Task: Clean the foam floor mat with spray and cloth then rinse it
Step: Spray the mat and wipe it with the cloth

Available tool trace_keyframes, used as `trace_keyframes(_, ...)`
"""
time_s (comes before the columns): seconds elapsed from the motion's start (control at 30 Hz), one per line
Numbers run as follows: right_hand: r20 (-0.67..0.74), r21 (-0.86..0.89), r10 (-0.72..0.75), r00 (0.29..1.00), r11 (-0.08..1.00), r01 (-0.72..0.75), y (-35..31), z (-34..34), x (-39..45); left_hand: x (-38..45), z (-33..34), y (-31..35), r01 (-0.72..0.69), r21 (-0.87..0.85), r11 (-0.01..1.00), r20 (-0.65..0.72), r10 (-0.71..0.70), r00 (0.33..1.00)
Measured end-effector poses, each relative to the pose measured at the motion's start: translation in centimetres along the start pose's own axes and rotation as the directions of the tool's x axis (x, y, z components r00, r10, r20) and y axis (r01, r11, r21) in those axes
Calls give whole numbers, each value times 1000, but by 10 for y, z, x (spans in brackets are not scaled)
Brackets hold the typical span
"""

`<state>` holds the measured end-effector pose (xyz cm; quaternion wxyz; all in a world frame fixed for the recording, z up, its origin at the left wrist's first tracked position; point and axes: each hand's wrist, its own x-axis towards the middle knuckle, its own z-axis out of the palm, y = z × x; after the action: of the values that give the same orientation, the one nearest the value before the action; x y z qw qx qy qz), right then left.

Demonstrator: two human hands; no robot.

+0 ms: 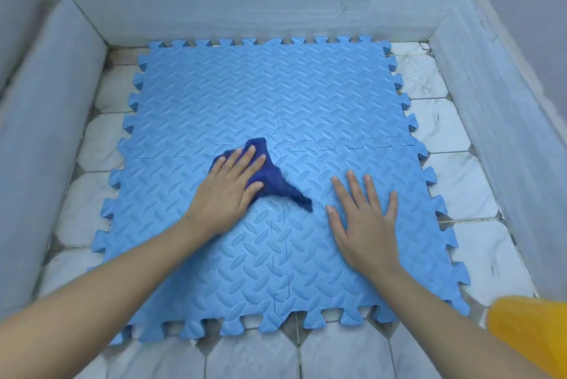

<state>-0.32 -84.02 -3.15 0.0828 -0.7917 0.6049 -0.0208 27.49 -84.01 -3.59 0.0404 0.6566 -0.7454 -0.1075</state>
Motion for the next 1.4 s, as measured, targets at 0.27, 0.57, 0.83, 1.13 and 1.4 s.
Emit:
trace_keyframes(0.27,-230,16,-39,972,999,44,1,-3,16,38,-8,-4,188,-56,980,-62,-192,980)
trace_keyframes(0.57,-66,47,-33,997,998,36,9,3,89,18,5,28,34,4,999,-5,-34,999)
trace_keyframes(0.83,103,14,1,995,1000,-2,5,-10,90,32,-36,29,162,-69,984,363,-126,923)
trace_keyframes(1.13,231,153,-67,971,988,32,-60,-207,193,104,-242,22,86,116,990,-32,-83,996)
trace_keyframes(1.4,-666,4,-249,703,941,338,-170,-479,314,150,-364,9,200,231,952,-306,-124,944)
